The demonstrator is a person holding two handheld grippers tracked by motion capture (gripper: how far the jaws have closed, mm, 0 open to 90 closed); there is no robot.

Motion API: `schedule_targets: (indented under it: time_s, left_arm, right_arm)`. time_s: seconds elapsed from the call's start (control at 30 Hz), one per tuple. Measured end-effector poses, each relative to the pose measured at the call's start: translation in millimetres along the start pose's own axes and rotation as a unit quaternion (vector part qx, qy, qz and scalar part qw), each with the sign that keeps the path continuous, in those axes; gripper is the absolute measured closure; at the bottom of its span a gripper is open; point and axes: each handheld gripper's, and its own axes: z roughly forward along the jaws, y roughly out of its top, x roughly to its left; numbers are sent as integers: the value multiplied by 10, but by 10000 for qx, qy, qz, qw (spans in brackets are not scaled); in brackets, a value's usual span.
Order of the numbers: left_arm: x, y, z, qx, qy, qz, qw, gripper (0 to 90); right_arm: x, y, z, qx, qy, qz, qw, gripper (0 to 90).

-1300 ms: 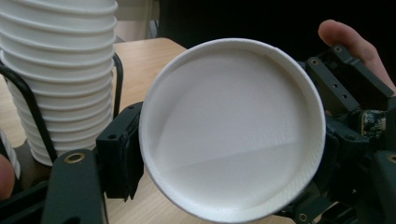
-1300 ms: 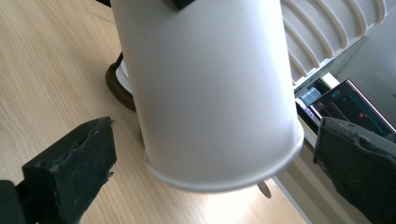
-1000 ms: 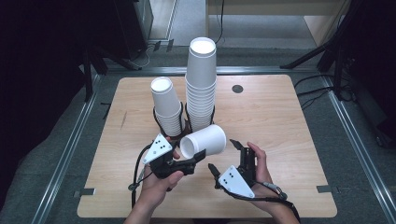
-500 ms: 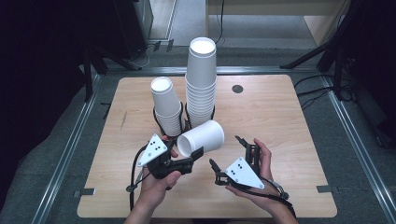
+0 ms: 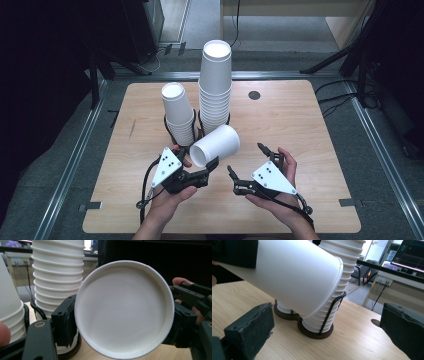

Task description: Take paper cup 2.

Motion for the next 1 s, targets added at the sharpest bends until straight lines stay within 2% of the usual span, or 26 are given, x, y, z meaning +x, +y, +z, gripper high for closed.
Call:
schedule_targets:
  time_s: [0.2, 0.27, 0.53, 0.7, 0.73, 0.77, 0.8, 0.83, 0.87, 0.97, 1.0]
  left_arm:
    - [-5, -15, 13, -8, 38, 28, 10000, 241]
    - [-6, -13, 9, -23, -40, -30, 10000, 241]
    - [-22, -20, 16, 17, 19, 21, 10000, 242]
    - [-22, -23, 19, 18, 62, -47, 10000, 244]
    - [-21, -25, 21, 37, 42, -69, 10000, 244]
    - [-20, -28, 23, 63, 62, -59, 9999, 245]
    - [-23, -33, 25, 66, 96, -33, 9999, 245]
    - [-25, -38, 27, 56, 114, -35, 9999, 245]
    - [-26, -39, 28, 53, 111, -38, 9999, 245]
    - [-29, -50, 34, 112, 81, 7, 9999, 245]
    - [-29, -50, 34, 112, 81, 7, 9999, 245]
  right_arm:
    - [-31, 41, -16, 44, -66, 271, 9996, 0]
    - [-41, 58, -25, 51, -99, 383, 9992, 1]
    - [-18, 120, -58, 32, 40, 826, 9966, 4]
    - [31, 142, -69, 50, 117, 1053, 9944, 7]
    - [39, 145, -71, 59, 137, 1118, 9936, 7]
    - [44, 155, -78, 55, 152, 1309, 9913, 28]
    - [44, 155, -78, 55, 152, 1309, 9913, 28]
    - [41, 166, -93, 21, 145, 1557, 9877, 48]
    - [41, 166, -93, 21, 145, 1557, 9877, 48]
    - [59, 191, -119, 63, 326, 1867, 9819, 52]
    - [59, 191, -119, 63, 326, 1867, 9819, 52]
